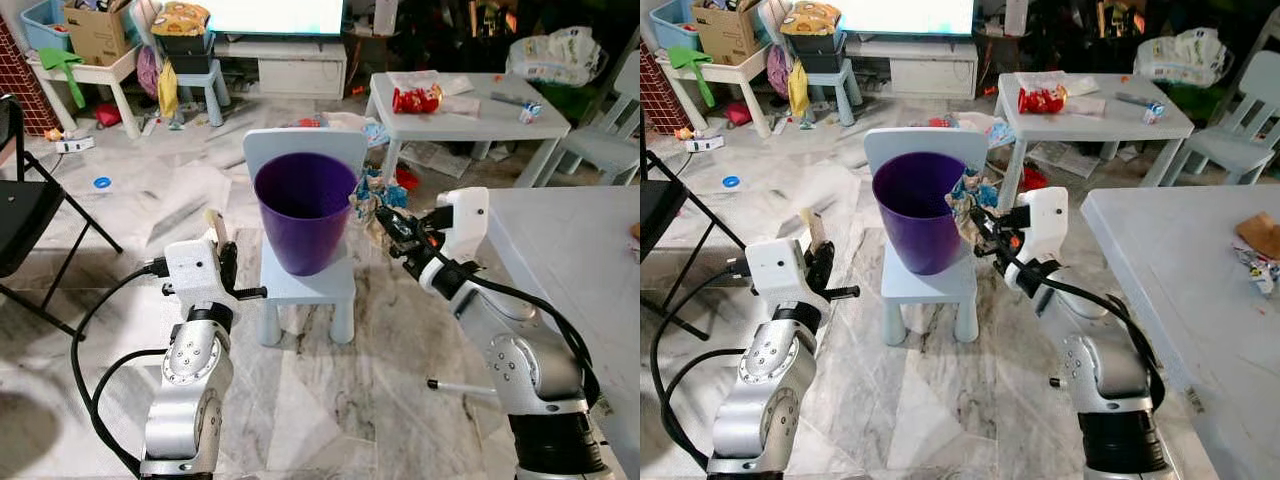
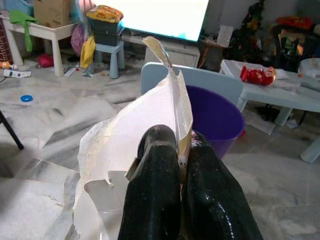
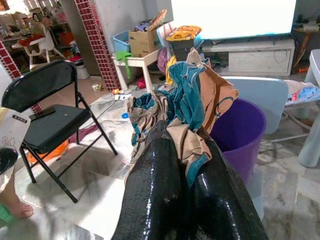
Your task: Picking trash to rubbish bin
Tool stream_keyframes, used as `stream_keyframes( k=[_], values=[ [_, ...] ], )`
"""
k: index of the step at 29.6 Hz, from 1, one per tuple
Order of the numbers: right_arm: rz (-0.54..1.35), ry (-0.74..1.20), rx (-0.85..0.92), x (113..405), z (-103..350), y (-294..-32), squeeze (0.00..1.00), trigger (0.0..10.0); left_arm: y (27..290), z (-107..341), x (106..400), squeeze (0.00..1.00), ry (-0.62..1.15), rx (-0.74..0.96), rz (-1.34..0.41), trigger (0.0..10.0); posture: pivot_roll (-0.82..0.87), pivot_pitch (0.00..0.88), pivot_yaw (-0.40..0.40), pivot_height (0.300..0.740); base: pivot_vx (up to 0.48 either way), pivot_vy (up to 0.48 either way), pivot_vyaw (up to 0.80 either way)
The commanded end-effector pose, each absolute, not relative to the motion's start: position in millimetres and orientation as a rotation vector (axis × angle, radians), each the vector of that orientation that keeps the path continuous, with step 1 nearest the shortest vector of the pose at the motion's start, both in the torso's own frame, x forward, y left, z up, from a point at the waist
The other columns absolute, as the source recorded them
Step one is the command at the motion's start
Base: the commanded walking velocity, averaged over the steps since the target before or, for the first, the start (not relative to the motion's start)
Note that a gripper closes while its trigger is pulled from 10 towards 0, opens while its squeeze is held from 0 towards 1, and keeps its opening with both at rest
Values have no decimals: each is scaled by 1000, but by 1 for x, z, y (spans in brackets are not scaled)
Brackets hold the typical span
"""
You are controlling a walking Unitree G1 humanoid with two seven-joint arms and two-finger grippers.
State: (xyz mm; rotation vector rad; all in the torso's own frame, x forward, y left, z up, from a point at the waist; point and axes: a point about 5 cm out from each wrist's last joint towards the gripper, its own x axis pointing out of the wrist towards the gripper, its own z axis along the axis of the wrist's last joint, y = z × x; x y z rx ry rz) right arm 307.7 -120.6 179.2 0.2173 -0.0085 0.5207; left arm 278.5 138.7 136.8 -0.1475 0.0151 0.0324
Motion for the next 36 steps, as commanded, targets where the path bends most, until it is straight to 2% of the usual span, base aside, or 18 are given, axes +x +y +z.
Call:
stream_keyframes(
  k=[1, 12, 36],
  values=[
    [520, -24, 208, 306, 183, -123, 0, 0, 135, 138, 281, 0, 11, -164, 22, 0, 5, 88, -66, 740, 0, 0, 0],
    [525, -29, 207, 307, 184, -121, 0, 0, 138, 138, 282, 0, 14, -171, 18, 0, 8, 83, -64, 740, 0, 0, 0],
    [537, -28, 193, 304, 182, -119, 0, 0, 137, 136, 281, 0, 18, -199, 3, 0, 3, 90, -69, 740, 324, 0, 0]
  ],
)
